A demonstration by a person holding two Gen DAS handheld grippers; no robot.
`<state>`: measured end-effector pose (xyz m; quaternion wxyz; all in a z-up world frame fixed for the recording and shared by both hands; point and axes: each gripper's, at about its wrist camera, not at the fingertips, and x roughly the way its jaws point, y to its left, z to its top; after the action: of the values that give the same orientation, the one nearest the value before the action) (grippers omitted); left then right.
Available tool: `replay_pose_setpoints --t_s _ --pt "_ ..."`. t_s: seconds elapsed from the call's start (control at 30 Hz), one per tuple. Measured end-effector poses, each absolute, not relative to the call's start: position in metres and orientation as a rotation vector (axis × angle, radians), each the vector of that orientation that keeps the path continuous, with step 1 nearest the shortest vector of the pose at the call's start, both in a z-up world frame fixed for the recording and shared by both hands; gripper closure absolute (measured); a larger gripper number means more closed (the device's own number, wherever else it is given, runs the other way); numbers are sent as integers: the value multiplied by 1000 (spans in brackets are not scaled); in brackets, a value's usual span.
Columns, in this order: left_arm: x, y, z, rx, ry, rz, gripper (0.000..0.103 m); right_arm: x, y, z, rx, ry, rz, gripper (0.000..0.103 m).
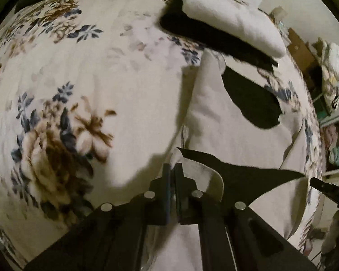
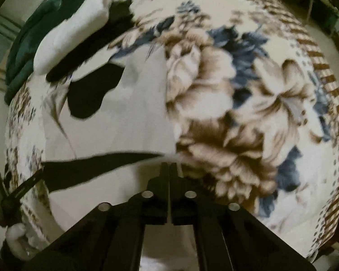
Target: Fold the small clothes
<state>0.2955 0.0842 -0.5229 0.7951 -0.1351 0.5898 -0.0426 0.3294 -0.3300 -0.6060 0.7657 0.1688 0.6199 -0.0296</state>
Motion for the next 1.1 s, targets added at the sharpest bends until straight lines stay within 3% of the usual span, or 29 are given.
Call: replay_pose_setpoints --t_s 0.3,0.33,0.37,0.43,0.47,0.53,0.57,0.6,0.63,0.87,1.1 --pt "293 100 -528 -341 1281 -74 101 339 -375 -595 506 1326 -106 102" --pt "293 99 -528 -340 1281 -77 101 341 -370 -592 492 1341 -58 95" --pt "292 98 -528 -342 1282 -79 101 343 -364 -592 466 1354 -31 77" --pt "293 97 -528 -346 1284 -78 101 344 -351 -593 410 1372 7 53" --pt "294 97 -529 -348 1285 -78 101 343 -347 -594 393 1375 17 52" --pt "294 96 -529 -344 1286 -76 101 346 -332 -604 323 1414 36 52" --pt "294 95 -529 -341 1286 -76 101 348 -323 -615 283 1447 57 61" --pt "295 95 -528 -337 1287 -76 101 347 -319 -619 265 1450 60 76" --pt "295 95 -528 -335 1288 -75 101 345 -316 -622 247 1446 46 100" --pt "296 103 -536 -347 1305 -74 101 342 -351 -615 402 1337 -156 101" --pt "303 104 -546 -374 1326 -72 101 348 -357 -629 421 1373 -206 101"
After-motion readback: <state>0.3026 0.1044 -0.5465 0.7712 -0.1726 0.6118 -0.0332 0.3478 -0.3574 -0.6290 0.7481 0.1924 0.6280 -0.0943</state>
